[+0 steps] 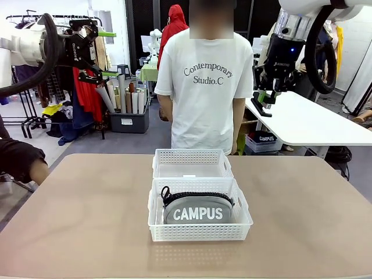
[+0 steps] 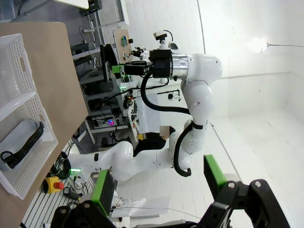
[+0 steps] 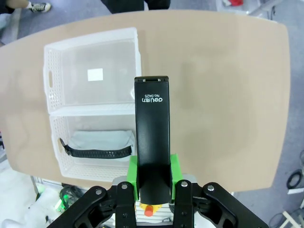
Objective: Distribute items into two baskets.
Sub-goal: Place the picked Stapler into the Organizing basket as instructed by the person.
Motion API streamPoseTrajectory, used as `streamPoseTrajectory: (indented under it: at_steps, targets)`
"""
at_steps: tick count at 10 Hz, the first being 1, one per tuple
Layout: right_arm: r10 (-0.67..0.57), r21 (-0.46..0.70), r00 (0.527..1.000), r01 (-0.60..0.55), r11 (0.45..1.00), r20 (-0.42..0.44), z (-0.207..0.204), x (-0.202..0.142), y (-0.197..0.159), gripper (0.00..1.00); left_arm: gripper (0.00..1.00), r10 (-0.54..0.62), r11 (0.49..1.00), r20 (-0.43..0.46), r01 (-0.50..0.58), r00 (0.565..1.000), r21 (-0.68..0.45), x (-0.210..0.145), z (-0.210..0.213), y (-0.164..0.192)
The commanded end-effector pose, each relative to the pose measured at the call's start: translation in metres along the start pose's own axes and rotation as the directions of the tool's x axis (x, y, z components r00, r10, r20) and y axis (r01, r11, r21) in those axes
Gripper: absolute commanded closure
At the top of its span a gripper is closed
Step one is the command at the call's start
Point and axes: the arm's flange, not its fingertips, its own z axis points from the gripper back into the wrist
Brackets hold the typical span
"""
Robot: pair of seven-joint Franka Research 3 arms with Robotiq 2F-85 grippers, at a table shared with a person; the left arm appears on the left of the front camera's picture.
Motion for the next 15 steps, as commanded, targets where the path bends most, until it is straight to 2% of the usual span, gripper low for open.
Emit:
streamPoseTrajectory:
  at_steps: [1,15]
  targets:
    - [0.000,-0.002,1.000,0.000,1.000,-0.005,-0.0039,-0.0020,-0.0002,1.00,0.00,-0.003,1.000,0.002,0.003,1.000,-0.001,-0.0014,0.0010,-0.0016]
    - [0.000,-0.002,1.000,0.000,1.000,-0.005,-0.0039,-0.0020,-0.0002,1.00,0.00,-0.003,1.000,0.002,0.003,1.000,-0.001,-0.0014,0.0010,-0.0016]
